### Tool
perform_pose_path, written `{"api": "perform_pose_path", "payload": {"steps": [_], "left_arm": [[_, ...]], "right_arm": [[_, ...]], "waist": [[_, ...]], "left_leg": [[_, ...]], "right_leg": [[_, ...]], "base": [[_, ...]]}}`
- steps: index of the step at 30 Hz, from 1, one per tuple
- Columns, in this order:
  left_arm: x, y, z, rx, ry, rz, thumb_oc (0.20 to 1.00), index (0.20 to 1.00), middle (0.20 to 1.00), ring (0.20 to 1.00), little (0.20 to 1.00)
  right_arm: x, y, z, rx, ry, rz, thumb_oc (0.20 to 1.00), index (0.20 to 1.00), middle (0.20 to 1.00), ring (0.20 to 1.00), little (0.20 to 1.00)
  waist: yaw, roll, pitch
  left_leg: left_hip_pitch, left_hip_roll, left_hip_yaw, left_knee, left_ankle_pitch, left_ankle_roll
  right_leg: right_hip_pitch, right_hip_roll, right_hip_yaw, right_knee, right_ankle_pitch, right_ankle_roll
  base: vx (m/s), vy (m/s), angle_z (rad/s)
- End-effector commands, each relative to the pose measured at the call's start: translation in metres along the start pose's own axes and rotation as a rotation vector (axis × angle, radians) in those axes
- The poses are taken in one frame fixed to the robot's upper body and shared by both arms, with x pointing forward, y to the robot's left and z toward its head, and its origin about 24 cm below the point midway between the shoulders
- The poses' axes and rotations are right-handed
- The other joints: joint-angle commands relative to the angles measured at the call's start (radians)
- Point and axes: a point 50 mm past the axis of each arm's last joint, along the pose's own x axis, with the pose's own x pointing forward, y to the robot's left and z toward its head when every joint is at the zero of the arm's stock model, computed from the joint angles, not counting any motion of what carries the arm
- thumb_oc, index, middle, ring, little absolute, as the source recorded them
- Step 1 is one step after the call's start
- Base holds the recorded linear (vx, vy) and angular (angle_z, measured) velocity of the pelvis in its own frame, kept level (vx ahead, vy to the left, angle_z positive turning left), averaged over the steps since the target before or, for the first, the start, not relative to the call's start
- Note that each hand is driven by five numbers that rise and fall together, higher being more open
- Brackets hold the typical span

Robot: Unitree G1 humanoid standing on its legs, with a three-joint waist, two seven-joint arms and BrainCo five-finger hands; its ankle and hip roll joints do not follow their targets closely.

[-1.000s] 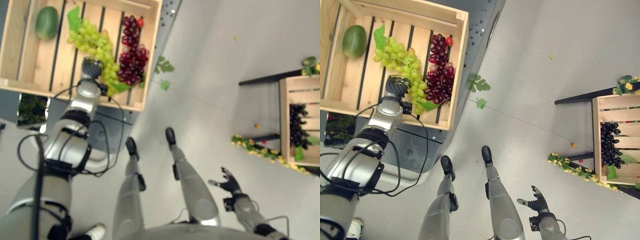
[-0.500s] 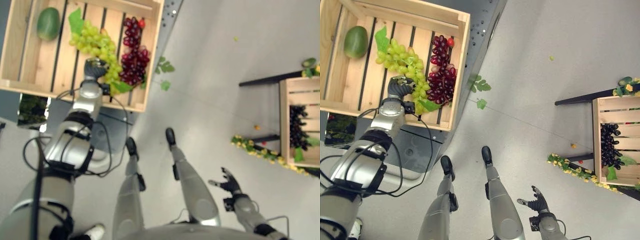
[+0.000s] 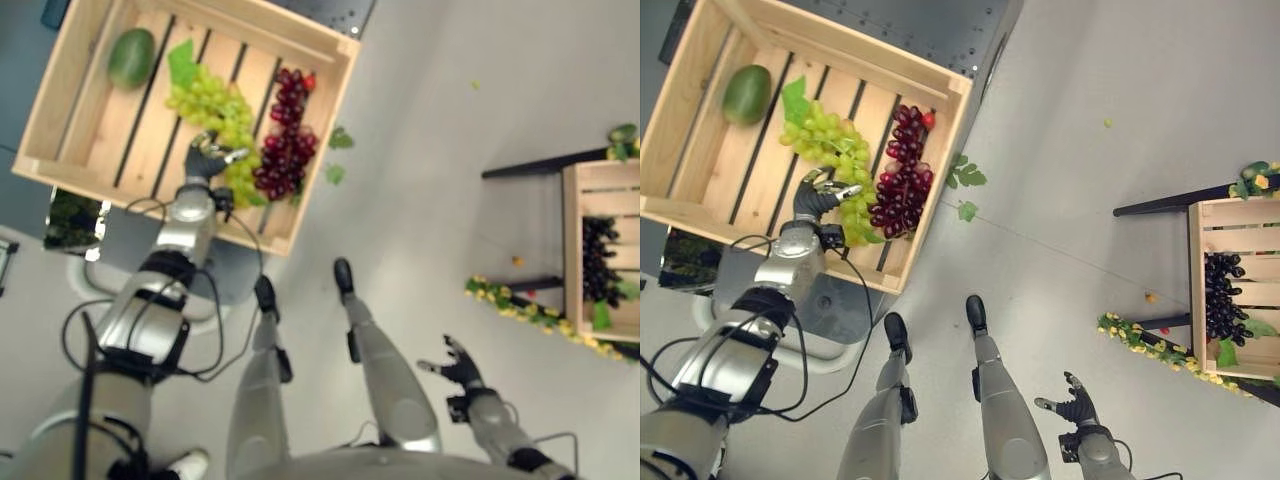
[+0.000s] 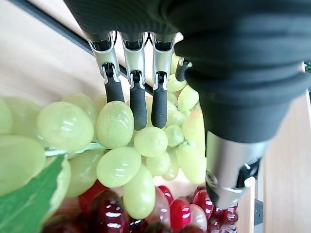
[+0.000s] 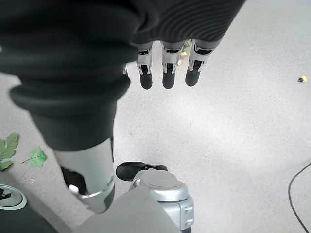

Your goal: Pick up the fruits from the basket on one side to the basket on the other side

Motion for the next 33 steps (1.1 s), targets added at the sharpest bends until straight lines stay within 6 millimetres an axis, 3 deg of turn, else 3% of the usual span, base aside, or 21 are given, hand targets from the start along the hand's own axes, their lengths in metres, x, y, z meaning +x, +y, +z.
{"api": "perform_pose_path", "payload": {"steps": [1,12,22,25,27,31,33], "left_arm": [[-0.020,-0.013,-0.039,-0.067,0.100,-0.050,1.000,1.000,1.000,1.000,1.000],[-0.032,-0.034,-0.055,-0.121,0.150,-0.090,1.000,1.000,1.000,1.000,1.000],[-0.029,-0.045,-0.049,-0.081,0.133,-0.110,1.000,1.000,1.000,1.000,1.000],[-0.025,-0.045,-0.041,0.015,0.093,-0.127,1.000,1.000,1.000,1.000,1.000],[-0.014,-0.039,-0.013,0.250,-0.048,-0.133,1.000,1.000,1.000,1.000,1.000],[-0.009,-0.031,0.020,0.419,-0.213,-0.104,1.000,1.000,1.000,1.000,1.000],[-0.010,-0.029,0.025,0.443,-0.251,-0.102,1.000,1.000,1.000,1.000,1.000]], "right_arm": [[-0.004,-0.011,-0.009,-0.009,0.028,-0.041,1.000,1.000,1.000,1.000,1.000],[0.000,-0.014,-0.001,-0.016,0.016,-0.063,1.000,1.000,1.000,1.000,1.000],[0.001,-0.014,0.000,-0.033,0.012,-0.057,1.000,1.000,1.000,1.000,1.000],[0.001,-0.014,0.000,-0.041,0.008,-0.053,1.000,1.000,1.000,1.000,1.000],[-0.002,-0.015,-0.001,-0.047,-0.009,-0.044,1.000,1.000,1.000,1.000,1.000],[-0.005,-0.013,0.002,-0.032,-0.051,-0.026,1.000,1.000,1.000,1.000,1.000],[-0.006,-0.013,0.002,-0.027,-0.059,-0.025,1.000,1.000,1.000,1.000,1.000]], "waist": [[0.023,-0.034,0.025],[0.025,-0.040,0.027],[0.022,-0.044,0.030],[0.021,-0.044,0.029],[0.021,-0.042,0.027],[0.024,-0.034,0.026],[0.025,-0.031,0.027]], "left_leg": [[-0.066,-0.018,-0.062,0.031,-0.007,-0.018],[-0.045,-0.015,-0.061,0.022,-0.013,-0.017],[-0.041,-0.018,-0.059,0.020,-0.014,-0.016],[-0.041,-0.018,-0.059,0.022,-0.015,-0.016],[-0.042,-0.020,-0.062,0.025,-0.017,-0.015],[-0.047,-0.023,-0.063,0.029,-0.018,-0.014],[-0.048,-0.024,-0.065,0.031,-0.019,-0.014]], "right_leg": [[-0.056,0.017,0.027,-0.073,0.088,0.066],[-0.040,0.020,0.020,-0.069,0.079,0.065],[-0.039,0.021,0.021,-0.068,0.077,0.064],[-0.038,0.021,0.022,-0.068,0.077,0.064],[-0.037,0.021,0.022,-0.067,0.075,0.064],[-0.037,0.018,0.020,-0.065,0.071,0.066],[-0.038,0.018,0.019,-0.064,0.070,0.066]], "base": [[0.00,0.000,0.00],[0.00,-0.001,0.00],[0.00,0.000,0.00],[0.00,0.000,0.00],[0.00,0.000,0.00],[0.00,0.000,0.00],[0.00,0.000,0.00]]}}
